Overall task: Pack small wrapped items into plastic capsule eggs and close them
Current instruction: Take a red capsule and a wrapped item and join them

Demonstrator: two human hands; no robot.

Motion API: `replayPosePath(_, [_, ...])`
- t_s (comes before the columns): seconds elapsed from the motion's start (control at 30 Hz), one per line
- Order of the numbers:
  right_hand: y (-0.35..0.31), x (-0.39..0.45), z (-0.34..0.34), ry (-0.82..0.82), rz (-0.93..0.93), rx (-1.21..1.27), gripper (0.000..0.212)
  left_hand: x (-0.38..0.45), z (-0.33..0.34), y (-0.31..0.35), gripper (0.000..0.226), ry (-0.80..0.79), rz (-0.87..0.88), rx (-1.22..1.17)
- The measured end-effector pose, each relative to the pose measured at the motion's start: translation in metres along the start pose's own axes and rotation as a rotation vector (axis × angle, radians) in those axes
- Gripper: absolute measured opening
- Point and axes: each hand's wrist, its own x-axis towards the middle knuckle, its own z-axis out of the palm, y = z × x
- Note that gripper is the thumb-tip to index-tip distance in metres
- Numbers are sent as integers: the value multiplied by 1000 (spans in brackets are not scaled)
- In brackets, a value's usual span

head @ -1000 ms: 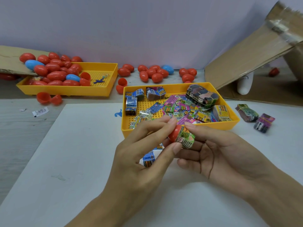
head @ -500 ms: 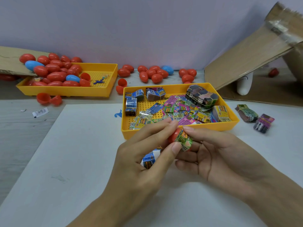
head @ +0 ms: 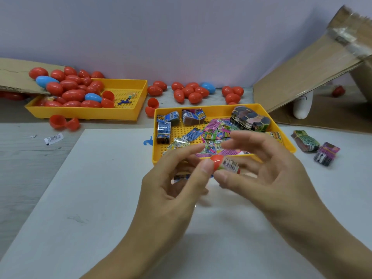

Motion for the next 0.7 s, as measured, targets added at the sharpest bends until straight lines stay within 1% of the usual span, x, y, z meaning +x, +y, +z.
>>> replayPosePath(0.07, [4,-5,3,-49,-236,-182,69,-1,1,3,33,-46,-78,-99])
replayPosePath(0.1, [7,-8,3,-80,-317,-258,73,-1,2,4,34,-78,-120,-152])
replayPosePath(0.17, [9,-9,4,-126,-383,-343,77,-1,3,4,28,-91,-177,-205])
replayPosePath(0.23, [8,-8,3,-147,-379,-342,78,1,3,2,20,-65,-163,-192])
replayPosePath(0.3, [7,-8,1,-125,-336,-296,72,4,1,0,26,-52,-110,-180])
replayPosePath(0.4, [2,-4,1,-26,-106,-156,40,5,-1,0,38,-42,-52,-155])
replayPosePath(0.43, [0,-2,1,-13,-30,-139,35,4,-2,0,38,-48,-23,-117])
replayPosePath(0.5, [-1,0,1,-66,71,-107,30,2,-1,-1,40,-79,38,-47])
replayPosePath(0.57, [-2,-1,2,-93,54,-79,24,1,-1,-1,44,-122,65,-33])
replayPosePath(0.63, [-2,-2,2,-63,-31,-134,19,1,-1,-3,47,-127,62,-65])
replayPosePath(0.7, [1,-3,1,-60,-107,-238,28,3,-3,-3,42,-93,8,-118])
